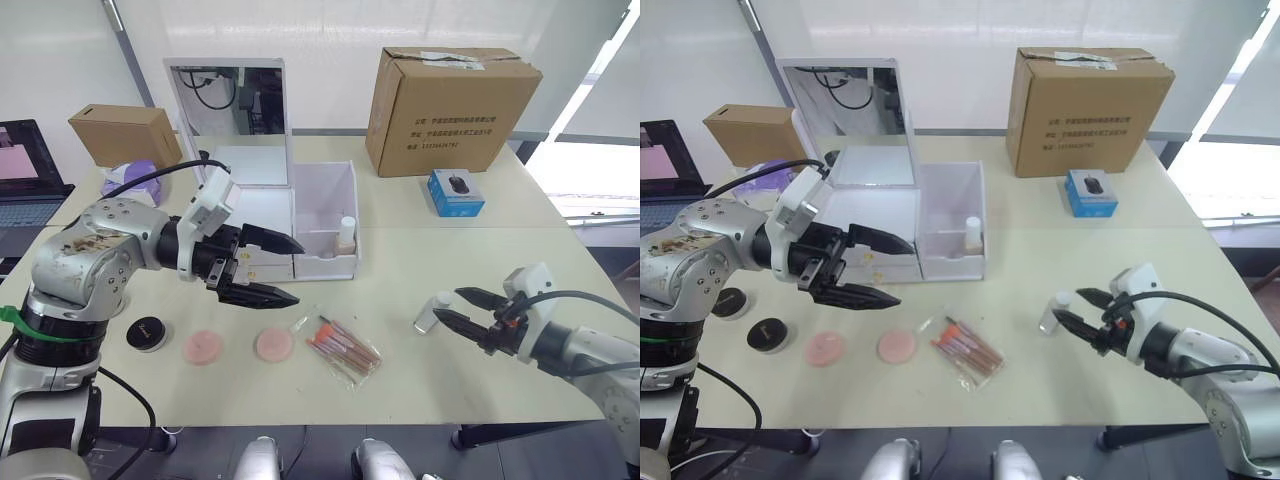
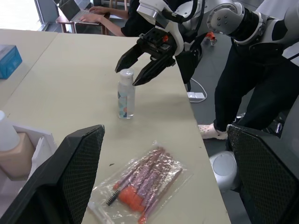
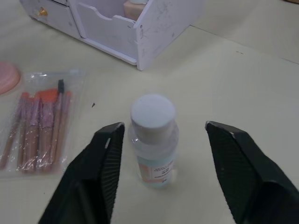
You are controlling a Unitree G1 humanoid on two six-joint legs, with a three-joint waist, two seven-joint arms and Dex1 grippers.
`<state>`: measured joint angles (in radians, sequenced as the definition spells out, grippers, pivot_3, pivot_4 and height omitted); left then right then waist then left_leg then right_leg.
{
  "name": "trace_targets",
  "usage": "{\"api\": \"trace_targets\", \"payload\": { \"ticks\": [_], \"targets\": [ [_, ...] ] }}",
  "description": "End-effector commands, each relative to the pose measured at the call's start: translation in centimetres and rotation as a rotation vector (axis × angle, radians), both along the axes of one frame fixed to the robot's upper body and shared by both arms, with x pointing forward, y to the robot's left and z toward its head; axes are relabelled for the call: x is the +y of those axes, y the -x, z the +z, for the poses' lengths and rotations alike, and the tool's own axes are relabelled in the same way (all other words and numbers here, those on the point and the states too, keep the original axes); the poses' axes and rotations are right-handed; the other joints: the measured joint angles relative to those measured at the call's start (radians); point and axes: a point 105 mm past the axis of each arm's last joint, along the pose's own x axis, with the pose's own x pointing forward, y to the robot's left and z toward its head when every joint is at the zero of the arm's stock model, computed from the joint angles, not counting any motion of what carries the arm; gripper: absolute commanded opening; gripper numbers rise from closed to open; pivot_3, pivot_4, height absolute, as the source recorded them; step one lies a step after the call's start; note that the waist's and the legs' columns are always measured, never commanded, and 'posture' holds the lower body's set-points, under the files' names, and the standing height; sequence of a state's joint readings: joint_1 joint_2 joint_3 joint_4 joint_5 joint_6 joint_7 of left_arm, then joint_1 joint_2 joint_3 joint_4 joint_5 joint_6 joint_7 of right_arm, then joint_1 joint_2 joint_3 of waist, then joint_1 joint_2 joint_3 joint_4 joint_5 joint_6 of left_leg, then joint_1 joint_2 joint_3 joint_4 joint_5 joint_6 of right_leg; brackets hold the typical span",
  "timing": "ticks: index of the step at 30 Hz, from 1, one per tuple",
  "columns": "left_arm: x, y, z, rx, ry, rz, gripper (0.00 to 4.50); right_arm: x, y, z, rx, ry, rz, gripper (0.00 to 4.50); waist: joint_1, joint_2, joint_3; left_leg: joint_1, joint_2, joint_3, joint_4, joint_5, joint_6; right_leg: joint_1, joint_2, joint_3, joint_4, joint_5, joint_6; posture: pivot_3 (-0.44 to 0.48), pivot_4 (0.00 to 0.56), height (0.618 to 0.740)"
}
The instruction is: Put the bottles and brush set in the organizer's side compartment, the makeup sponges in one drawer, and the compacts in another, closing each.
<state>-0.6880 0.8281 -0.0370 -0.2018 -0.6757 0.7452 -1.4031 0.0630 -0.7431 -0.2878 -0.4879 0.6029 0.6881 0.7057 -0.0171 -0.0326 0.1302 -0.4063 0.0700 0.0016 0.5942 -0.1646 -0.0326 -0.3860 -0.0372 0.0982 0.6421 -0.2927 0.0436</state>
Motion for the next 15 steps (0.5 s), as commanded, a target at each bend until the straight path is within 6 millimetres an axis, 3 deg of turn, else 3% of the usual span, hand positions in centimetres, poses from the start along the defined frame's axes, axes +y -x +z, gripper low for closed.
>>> {"api": "trace_targets", "payload": {
  "ticks": [1, 4, 9, 15],
  "targets": [
    [0.2, 0.4, 0.7, -0.042, 0.007, 0.002, 4.5, 0.4, -0.2, 1.1, -0.063, -0.009, 0.016, 1.83, 0.001, 0.0, 0.0, 0.0, 0.0, 0.0, 0.0, 0.0, 0.0, 0.0, 0.0, 0.0, 0.0, 0.0, 0.0, 0.0, 0.15, 0.74],
    [0.3, 0.3, 0.7, -0.043, 0.01, 0.011, 4.5, 0.5, -0.2, 1.0, -0.061, -0.003, 0.019, 0.86, 0.002, 0.0, 0.0, 0.0, 0.0, 0.0, 0.0, 0.0, 0.0, 0.0, 0.0, 0.0, 0.0, 0.0, 0.0, 0.0, 0.15, 0.74],
    [0.4, 0.1, 0.6, -0.044, 0.019, 0.024, 4.5, 0.7, -0.6, 1.4, -0.082, -0.005, 0.026, 0.87, 0.002, 0.0, 0.0, 0.0, 0.0, 0.0, 0.0, 0.0, 0.0, 0.0, 0.0, 0.0, 0.0, 0.0, 0.0, 0.0, 0.15, 0.74],
    [1.2, -0.3, 0.3, -0.033, 0.037, 0.08, 4.5, 1.6, -0.6, 3.8, -0.133, -0.016, 0.082, 0.87, 0.0, 0.0, 0.0, 0.0, 0.0, 0.0, 0.0, 0.0, 0.0, 0.0, 0.0, 0.0, 0.0, 0.0, 0.0, 0.0, 0.15, 0.74]
  ]
}}
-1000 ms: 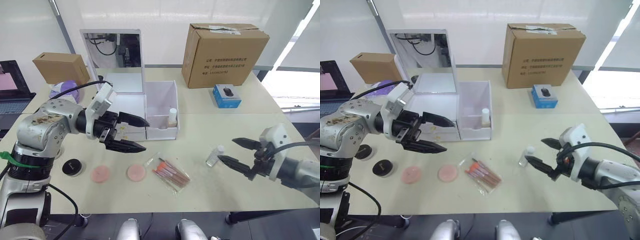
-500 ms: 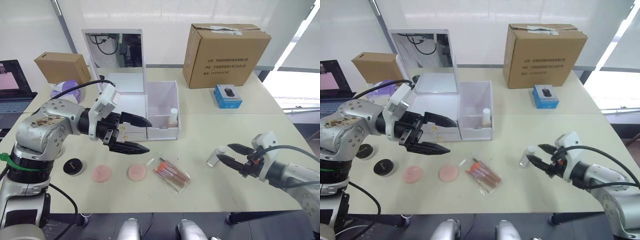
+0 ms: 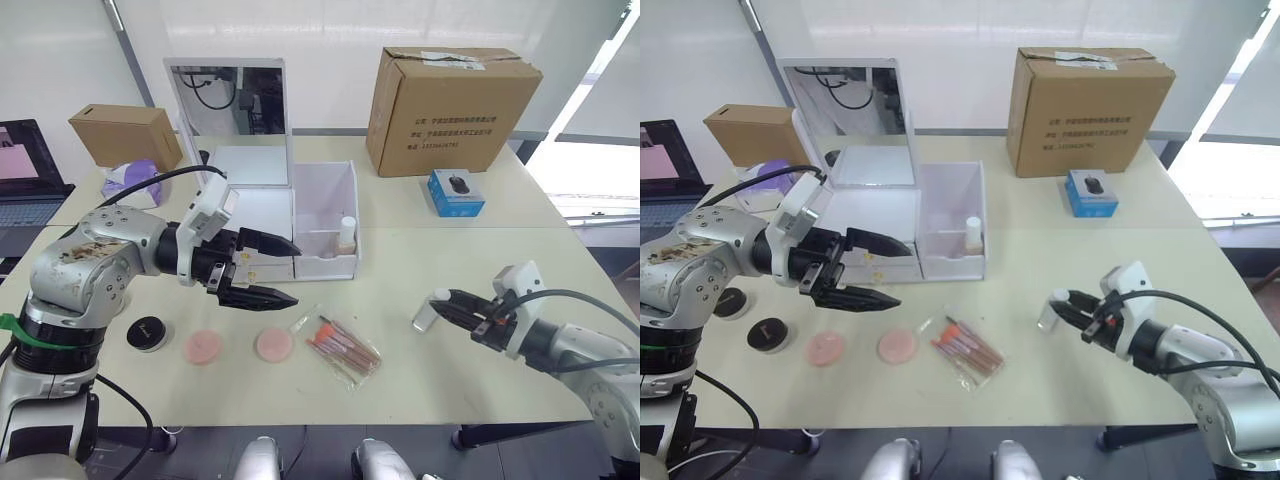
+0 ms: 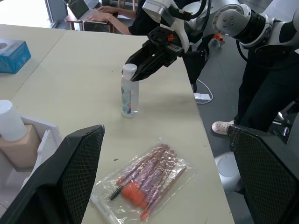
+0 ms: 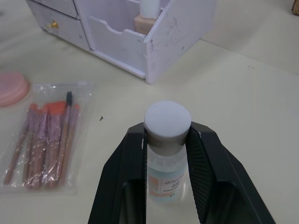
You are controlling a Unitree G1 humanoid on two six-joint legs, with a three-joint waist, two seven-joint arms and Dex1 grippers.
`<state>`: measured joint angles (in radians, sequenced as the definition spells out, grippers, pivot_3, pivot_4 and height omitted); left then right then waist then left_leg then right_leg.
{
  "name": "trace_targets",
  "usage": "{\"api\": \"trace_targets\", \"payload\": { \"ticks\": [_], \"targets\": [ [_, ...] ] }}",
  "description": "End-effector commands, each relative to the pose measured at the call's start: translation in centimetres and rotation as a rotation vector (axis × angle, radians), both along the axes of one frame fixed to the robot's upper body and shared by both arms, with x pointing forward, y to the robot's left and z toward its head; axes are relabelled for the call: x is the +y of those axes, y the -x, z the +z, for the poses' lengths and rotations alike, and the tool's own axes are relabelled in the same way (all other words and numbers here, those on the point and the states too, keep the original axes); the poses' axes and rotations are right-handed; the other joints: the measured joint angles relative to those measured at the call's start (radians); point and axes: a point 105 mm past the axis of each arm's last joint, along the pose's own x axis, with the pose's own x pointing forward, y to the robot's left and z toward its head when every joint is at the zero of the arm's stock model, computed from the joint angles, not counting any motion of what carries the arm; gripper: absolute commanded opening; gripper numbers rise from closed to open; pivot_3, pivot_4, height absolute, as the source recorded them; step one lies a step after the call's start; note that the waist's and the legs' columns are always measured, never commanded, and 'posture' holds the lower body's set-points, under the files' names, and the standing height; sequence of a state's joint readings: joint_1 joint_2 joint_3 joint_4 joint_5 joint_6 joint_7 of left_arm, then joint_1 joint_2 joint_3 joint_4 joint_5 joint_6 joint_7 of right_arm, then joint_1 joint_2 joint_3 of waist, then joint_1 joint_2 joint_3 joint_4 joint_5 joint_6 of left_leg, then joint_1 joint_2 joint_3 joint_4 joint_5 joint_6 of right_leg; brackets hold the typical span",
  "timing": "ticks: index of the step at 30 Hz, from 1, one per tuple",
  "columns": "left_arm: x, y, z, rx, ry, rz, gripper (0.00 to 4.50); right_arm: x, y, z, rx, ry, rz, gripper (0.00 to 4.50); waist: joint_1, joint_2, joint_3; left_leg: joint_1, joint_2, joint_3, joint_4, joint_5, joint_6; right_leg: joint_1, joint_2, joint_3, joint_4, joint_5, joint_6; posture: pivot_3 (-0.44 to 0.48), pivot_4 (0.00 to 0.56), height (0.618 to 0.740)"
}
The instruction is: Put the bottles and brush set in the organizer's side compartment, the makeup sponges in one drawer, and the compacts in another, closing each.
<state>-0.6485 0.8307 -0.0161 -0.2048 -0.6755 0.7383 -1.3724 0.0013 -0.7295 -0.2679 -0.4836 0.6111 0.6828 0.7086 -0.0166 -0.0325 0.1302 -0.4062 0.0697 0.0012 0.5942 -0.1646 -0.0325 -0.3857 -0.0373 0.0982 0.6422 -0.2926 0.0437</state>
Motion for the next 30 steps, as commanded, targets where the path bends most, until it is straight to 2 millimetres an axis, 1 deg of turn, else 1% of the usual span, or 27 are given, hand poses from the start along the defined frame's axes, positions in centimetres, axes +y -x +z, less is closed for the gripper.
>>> {"api": "trace_targets", "payload": {
  "ticks": [1, 3, 6, 9, 11, 14, 16, 17, 19, 23, 25, 30],
  "targets": [
    [1.1, -0.2, 0.6, -0.037, 0.028, 0.053, 4.5, 1.1, 0.0, 3.3, -0.095, 0.002, 0.067, 0.87, 0.0, 0.0, 0.0, 0.0, 0.0, 0.0, 0.0, 0.0, 0.0, 0.0, 0.0, 0.0, 0.0, 0.0, 0.0, 0.0, 0.15, 0.74],
    [1.7, -0.5, 0.0, -0.02, 0.045, 0.1, 4.5, 2.1, -0.4, 4.5, -0.095, -0.017, 0.11, 0.87, -0.005, 0.001, 0.0, 0.0, 0.0, 0.0, 0.0, 0.0, 0.0, 0.0, 0.0, 0.0, 0.0, 0.0, 0.0, 0.0, 0.15, 0.74],
    [2.7, -0.3, -1.7, 0.0, 0.048, 0.172, 4.5, 4.1, -1.5, 6.0, -0.083, -0.015, 0.178, 0.87, -0.013, 0.002, 0.0, 0.001, 0.0, -0.001, -0.001, 0.0, 0.0, 0.0, 0.001, 0.001, 0.001, 0.0, 0.0, 0.0, 0.15, 0.74],
    [3.7, -0.3, -2.3, 0.017, 0.082, 0.268, 4.5, 6.0, -2.8, 7.6, -0.113, -0.029, 0.229, 0.87, -0.019, 0.001, 0.0, 0.001, 0.0, -0.001, -0.002, 0.0, 0.0, -0.001, 0.001, 0.001, 0.001, 0.0, -0.001, 0.0, 0.15, 0.74],
    [4.5, 0.2, -2.7, 0.027, 0.12, 0.346, 4.5, 8.1, -5.4, 8.5, -0.154, -0.035, 0.269, 0.87, -0.025, 0.001, 0.0, 0.001, 0.0, -0.002, -0.002, 0.0, 0.0, -0.001, 0.001, 0.0, 0.001, 0.0, -0.001, 0.0, 0.15, 0.74],
    [5.1, 1.0, -3.1, 0.01, 0.14, 0.422, 4.5, 10.3, -8.0, 9.4, -0.185, -0.039, 0.306, 0.87, -0.027, 0.001, 0.0, 0.001, 0.0, -0.002, -0.002, 0.0, 0.0, -0.001, 0.001, 0.001, 0.001, 0.0, -0.001, 0.0, 0.15, 0.74],
    [5.5, 1.4, -3.1, -0.003, 0.165, 0.472, 4.5, 11.4, -9.3, 9.8, -0.19, -0.049, 0.327, 0.87, -0.023, 0.002, 0.001, 0.001, 0.0, -0.001, -0.002, 0.0, 0.0, -0.001, 0.001, 0.0, 0.001, 0.0, -0.002, 0.0, 0.15, 0.74],
    [5.8, 1.6, -3.2, -0.013, 0.17, 0.503, 4.5, 12.0, -9.8, 9.3, -0.184, -0.031, 0.351, 0.87, -0.019, 0.002, 0.001, 0.001, 0.0, -0.001, -0.002, 0.0, 0.0, -0.001, 0.001, 0.0, 0.001, 0.002, -0.006, 0.0, 0.15, 0.74],
    [6.3, 2.1, -3.6, -0.022, 0.17, 0.564, 4.5, 13.2, -10.6, 8.5, -0.179, -0.001, 0.388, 0.87, -0.018, 0.002, 0.001, 0.0, 0.001, -0.001, -0.002, 0.0, 0.0, -0.001, 0.0, -0.001, 0.001, 0.004, -0.008, 0.0, 0.15, 0.74],
    [6.4, 3.0, -4.4, -0.02, 0.169, 0.613, 4.5, 14.9, -12.0, 8.2, -0.193, 0.024, 0.414, 0.87, -0.018, 0.002, 0.001, 0.001, 0.001, -0.001, -0.002, 0.0, 0.0, -0.001, -0.001, -0.001, 0.002, 0.004, -0.009, 0.0, 0.15, 0.74],
    [6.4, 3.1, -4.4, -0.024, 0.174, 0.625, 4.5, 15.6, -12.5, 8.0, -0.192, 0.036, 0.418, 0.87, -0.018, 0.002, 0.001, 0.001, 0.0, -0.001, -0.002, 0.0, 0.0, -0.001, -0.001, -0.002, 0.003, 0.004, -0.009, 0.0, 0.15, 0.74],
    [6.3, 3.0, -4.3, -0.034, 0.181, 0.638, 4.5, 16.6, -13.4, 6.1, -0.188, 0.125, 0.432, 0.87, -0.022, 0.002, 0.001, 0.001, 0.0, -0.001, -0.002, 0.0, 0.0, -0.001, -0.001, -0.002, 0.003, 0.004, -0.009, 0.0, 0.15, 0.74]
  ]
}}
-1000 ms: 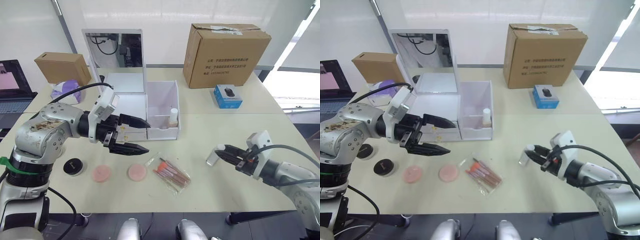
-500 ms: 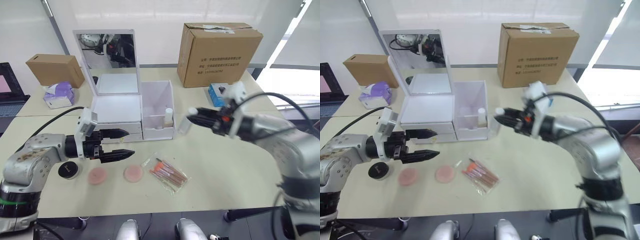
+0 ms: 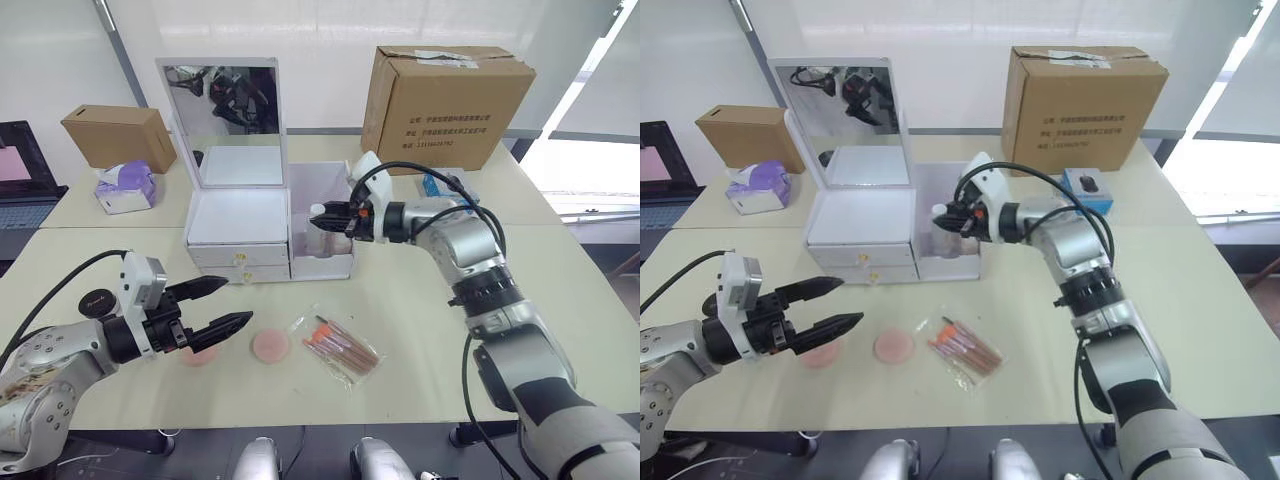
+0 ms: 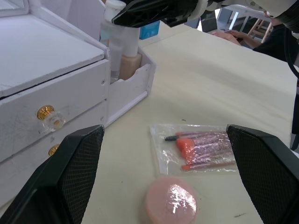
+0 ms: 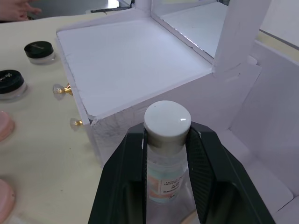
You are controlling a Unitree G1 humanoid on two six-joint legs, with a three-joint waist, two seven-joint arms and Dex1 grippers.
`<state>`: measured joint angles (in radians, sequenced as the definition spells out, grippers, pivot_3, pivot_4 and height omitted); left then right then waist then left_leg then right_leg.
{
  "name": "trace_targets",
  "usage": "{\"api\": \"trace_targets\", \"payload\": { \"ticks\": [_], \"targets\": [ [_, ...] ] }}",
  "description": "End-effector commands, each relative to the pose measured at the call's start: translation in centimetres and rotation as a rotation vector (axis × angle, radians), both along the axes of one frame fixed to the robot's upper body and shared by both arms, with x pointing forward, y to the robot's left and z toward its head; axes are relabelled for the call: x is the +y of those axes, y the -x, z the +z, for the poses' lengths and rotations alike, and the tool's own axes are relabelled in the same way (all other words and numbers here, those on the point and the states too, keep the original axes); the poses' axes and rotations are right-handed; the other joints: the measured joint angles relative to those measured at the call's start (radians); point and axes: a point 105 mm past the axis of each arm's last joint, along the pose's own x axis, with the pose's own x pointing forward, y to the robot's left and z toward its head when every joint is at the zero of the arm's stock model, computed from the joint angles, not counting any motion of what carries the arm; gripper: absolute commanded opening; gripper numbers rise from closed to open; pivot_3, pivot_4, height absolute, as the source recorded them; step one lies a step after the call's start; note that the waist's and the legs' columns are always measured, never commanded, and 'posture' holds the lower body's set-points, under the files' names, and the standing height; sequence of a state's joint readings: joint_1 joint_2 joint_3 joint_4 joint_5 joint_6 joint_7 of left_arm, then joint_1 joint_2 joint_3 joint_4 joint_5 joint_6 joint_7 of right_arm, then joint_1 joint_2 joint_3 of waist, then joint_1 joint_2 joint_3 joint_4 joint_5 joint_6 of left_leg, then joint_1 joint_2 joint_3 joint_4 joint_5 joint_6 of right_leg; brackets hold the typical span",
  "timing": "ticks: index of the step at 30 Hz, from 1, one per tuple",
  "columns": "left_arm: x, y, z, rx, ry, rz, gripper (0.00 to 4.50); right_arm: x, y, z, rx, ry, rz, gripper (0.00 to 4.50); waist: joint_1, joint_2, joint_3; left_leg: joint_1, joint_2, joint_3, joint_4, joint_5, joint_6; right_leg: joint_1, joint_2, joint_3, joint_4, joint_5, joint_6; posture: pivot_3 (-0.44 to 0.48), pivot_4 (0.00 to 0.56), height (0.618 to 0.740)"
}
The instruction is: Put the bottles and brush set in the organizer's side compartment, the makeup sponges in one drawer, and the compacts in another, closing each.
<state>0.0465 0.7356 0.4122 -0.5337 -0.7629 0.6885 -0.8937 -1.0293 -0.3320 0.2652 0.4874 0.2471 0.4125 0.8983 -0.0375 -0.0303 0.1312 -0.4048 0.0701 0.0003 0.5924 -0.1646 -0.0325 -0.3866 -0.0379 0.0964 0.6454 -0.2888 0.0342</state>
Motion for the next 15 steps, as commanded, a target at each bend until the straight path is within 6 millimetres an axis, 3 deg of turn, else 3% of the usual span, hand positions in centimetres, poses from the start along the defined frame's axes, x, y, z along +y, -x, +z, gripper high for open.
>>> {"api": "trace_targets", "payload": {
  "ticks": [1, 3, 4, 10, 13, 15],
  "targets": [
    [-0.3, 0.1, 1.1, -0.06, 0.008, -0.009, 4.5, 0.5, -0.3, 0.2, -0.057, 0.039, 0.016, 0.87, -0.001, 0.0, 0.0, 0.0, 0.0, 0.0, 0.0, 0.0, 0.0, 0.0, 0.0, 0.0, 0.0, 0.0, 0.0, 0.0, 0.15, 0.74],
    [-0.3, 0.1, 1.1, -0.06, 0.008, -0.01, 4.5, 0.6, -0.5, -0.2, -0.051, 0.055, 0.015, 0.87, -0.002, 0.0, 0.0, 0.0, 0.0, 0.0, 0.0, 0.0, 0.0, 0.0, 0.0, 0.0, 0.0, 0.0, 0.0, 0.0, 0.15, 0.74],
    [-0.4, 0.1, 1.1, -0.059, 0.008, -0.012, 4.5, 0.6, -0.5, -0.4, -0.045, 0.061, 0.018, 1.6, -0.003, 0.0, 0.0, 0.0, 0.0, 0.0, 0.0, 0.0, 0.0, 0.0, 0.0, 0.0, 0.0, 0.0, 0.0, 0.0, 0.15, 0.74],
    [0.1, -0.2, 0.8, -0.052, -0.007, -0.018, 4.5, 0.5, -0.4, -0.5, -0.032, 0.057, 0.042, 3.57, -0.002, 0.0, 0.0, 0.0, 0.0, 0.0, 0.0, 0.0, 0.0, 0.0, 0.0, 0.0, 0.0, 0.0, 0.0, 0.0, 0.15, 0.74],
    [0.4, -0.4, 0.9, -0.056, -0.007, -0.014, 4.5, 0.3, 0.0, 1.0, -0.04, 0.01, 0.053, 4.47, -0.002, 0.0, 0.0, 0.0, 0.0, 0.0, 0.0, 0.0, 0.0, 0.0, 0.0, 0.0, 0.0, 0.0, 0.0, 0.0, 0.15, 0.74],
    [1.0, -0.8, 1.0, -0.065, -0.004, 0.01, 4.5, -0.1, 0.7, 2.9, -0.05, -0.054, 0.076, 4.47, 0.0, 0.001, 0.001, 0.0, 0.0, 0.0, 0.0, 0.0, 0.0, 0.0, 0.0, 0.0, 0.0, 0.0, 0.0, 0.0, 0.15, 0.74]
  ]
}}
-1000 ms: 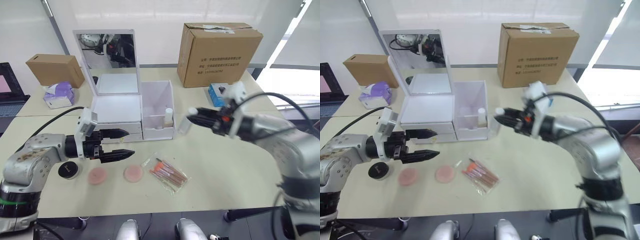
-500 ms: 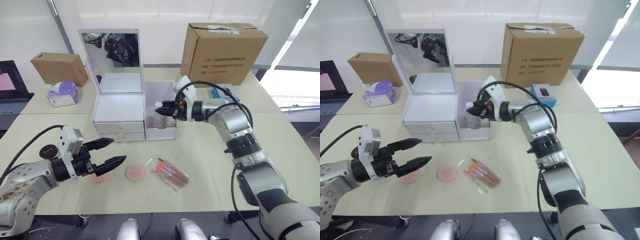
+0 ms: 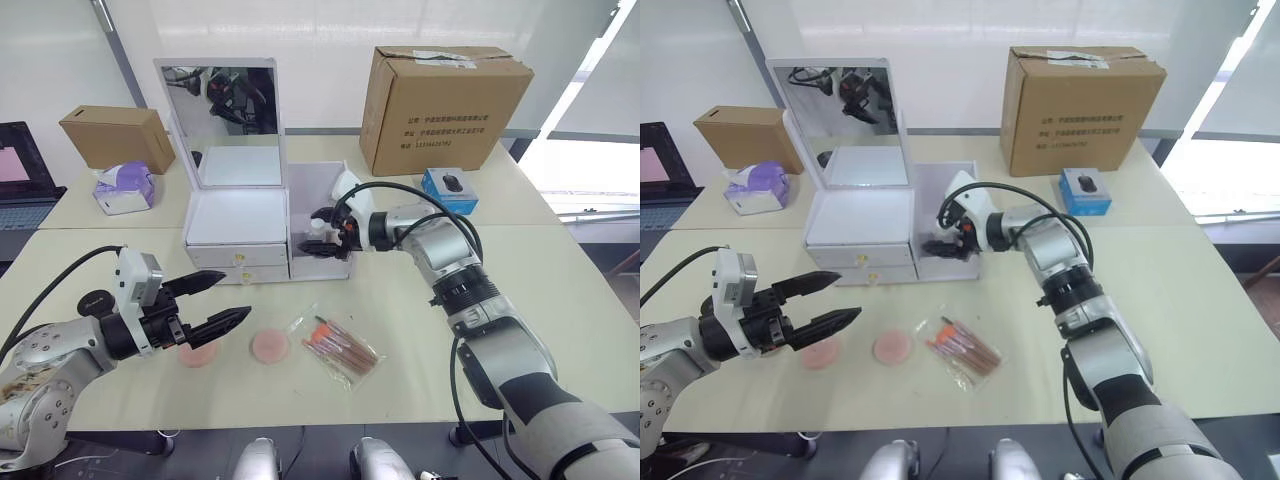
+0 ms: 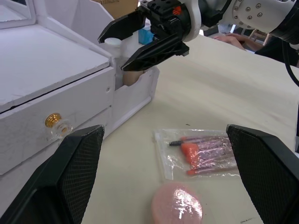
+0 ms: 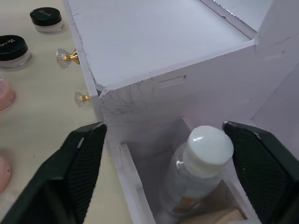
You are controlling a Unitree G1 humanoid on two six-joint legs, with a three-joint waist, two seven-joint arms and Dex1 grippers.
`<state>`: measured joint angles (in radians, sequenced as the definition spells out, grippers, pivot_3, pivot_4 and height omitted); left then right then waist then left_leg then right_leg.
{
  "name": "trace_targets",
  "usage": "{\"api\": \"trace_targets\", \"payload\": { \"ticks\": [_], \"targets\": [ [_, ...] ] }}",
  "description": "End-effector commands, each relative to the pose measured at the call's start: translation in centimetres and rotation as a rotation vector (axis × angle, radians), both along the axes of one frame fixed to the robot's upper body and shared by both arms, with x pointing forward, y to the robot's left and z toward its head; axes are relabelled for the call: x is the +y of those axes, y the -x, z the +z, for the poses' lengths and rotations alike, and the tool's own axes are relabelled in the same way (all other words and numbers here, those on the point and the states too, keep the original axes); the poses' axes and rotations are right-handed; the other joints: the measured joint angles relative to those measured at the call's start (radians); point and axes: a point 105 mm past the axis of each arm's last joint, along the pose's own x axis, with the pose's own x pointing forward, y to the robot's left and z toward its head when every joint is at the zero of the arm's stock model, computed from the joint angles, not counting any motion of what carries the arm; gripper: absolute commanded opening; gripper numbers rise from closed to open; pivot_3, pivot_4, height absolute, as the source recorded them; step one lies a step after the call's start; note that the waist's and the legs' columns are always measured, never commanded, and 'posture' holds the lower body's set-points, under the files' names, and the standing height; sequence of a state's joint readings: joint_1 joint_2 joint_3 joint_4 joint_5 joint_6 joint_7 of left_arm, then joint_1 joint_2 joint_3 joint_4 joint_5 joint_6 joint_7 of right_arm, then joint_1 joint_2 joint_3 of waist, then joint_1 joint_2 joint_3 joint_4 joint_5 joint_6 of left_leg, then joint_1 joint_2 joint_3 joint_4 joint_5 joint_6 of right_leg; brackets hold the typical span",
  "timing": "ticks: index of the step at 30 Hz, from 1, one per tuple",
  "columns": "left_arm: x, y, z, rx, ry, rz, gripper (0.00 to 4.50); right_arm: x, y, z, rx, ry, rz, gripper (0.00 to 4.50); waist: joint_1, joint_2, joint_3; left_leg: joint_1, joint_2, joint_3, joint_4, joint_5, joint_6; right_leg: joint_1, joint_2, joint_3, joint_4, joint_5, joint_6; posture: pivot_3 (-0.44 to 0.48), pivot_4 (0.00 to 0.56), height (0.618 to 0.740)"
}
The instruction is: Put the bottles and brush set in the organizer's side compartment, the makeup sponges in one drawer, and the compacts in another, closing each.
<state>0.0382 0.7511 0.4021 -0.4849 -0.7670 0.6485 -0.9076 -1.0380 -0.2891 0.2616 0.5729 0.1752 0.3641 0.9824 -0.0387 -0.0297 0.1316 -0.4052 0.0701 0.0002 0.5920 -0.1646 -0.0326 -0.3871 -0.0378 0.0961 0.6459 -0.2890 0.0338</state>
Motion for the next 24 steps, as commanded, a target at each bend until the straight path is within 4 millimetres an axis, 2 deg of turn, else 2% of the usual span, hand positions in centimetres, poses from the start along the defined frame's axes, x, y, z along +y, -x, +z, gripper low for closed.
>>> {"api": "trace_targets", "payload": {
  "ticks": [1, 4, 7, 11, 16, 18, 20, 22, 24],
  "targets": [
    [1.0, -0.7, 1.1, -0.066, -0.007, 0.035, 4.5, -1.3, 1.1, 5.5, -0.081, -0.142, 0.025, 4.47, 0.002, 0.0, 0.0, 0.0, 0.0, 0.0, 0.0, 0.0, 0.0, 0.0, 0.0, 0.0, 0.0, 0.0, 0.0, 0.0, 0.15, 0.74],
    [3.8, -1.6, 1.4, -0.091, 0.012, 0.14, 4.5, -3.9, 2.2, 7.4, -0.106, -0.205, 0.001, 4.47, 0.004, 0.0, 0.0, 0.0, 0.0, 0.0, 0.0, 0.0, 0.0, 0.0, 0.0, 0.0, 0.0, 0.0, 0.0, 0.0, 0.15, 0.74],
    [7.9, -2.1, 1.1, -0.103, 0.005, 0.275, 4.5, -8.2, 2.8, 7.4, -0.106, -0.207, -0.094, 4.47, 0.005, 0.0, 0.0, 0.001, 0.0, 0.0, 0.0, 0.0, 0.0, 0.0, 0.0, 0.0, -0.001, -0.001, -0.001, 0.0, 0.15, 0.74],
    [13.2, -2.4, 0.4, -0.11, -0.002, 0.449, 4.5, -14.5, 4.2, 5.0, -0.078, -0.125, -0.254, 4.47, 0.011, 0.0, 0.0, 0.001, 0.0, 0.001, -0.001, 0.0, 0.0, 0.0, -0.002, -0.001, -0.002, -0.004, -0.005, 0.0, 0.15, 0.74],
    [19.3, -1.5, -1.0, -0.08, -0.051, 0.642, 4.5, -21.0, 8.0, 2.0, 0.008, -0.121, -0.431, 4.47, 0.011, 0.0, 0.0, 0.001, 0.0, 0.003, -0.002, 0.0, 0.0, -0.001, -0.003, 0.0, -0.002, -0.006, -0.003, 0.0, 0.15, 0.74],
    [21.8, -0.8, -1.3, -0.085, -0.064, 0.746, 4.5, -23.0, 9.6, 0.5, 0.036, -0.147, -0.511, 4.47, 0.009, 0.0, 0.0, 0.001, 0.0, 0.003, -0.002, 0.0, 0.0, -0.001, -0.003, 0.0, -0.002, -0.008, 0.0, 0.0, 0.15, 0.74],
    [23.9, 0.3, -1.7, -0.078, -0.058, 0.833, 4.5, -24.1, 11.6, -1.1, 0.082, -0.166, -0.556, 4.47, 0.009, -0.001, 0.0, 0.002, 0.0, 0.003, -0.003, 0.0, 0.0, 0.0, -0.003, 0.0, -0.003, -0.008, 0.0, 0.0, 0.15, 0.74],
    [24.9, 1.1, -2.2, -0.06, -0.054, 0.864, 4.5, -24.9, 13.0, -1.7, 0.109, -0.2, -0.599, 4.47, 0.006, -0.001, 0.0, 0.002, 0.0, 0.003, -0.003, 0.0, 0.0, 0.0, -0.004, 0.0, -0.003, -0.008, 0.0, 0.0, 0.15, 0.74],
    [24.5, 1.1, -2.7, -0.036, -0.057, 0.84, 4.5, -25.4, 13.3, -2.0, 0.124, -0.207, -0.625, 4.47, 0.0, 0.0, 0.0, 0.003, 0.0, 0.004, -0.004, 0.0, -0.001, 0.0, -0.005, 0.0, -0.003, -0.008, 0.0, 0.0, 0.15, 0.74]
  ]
}}
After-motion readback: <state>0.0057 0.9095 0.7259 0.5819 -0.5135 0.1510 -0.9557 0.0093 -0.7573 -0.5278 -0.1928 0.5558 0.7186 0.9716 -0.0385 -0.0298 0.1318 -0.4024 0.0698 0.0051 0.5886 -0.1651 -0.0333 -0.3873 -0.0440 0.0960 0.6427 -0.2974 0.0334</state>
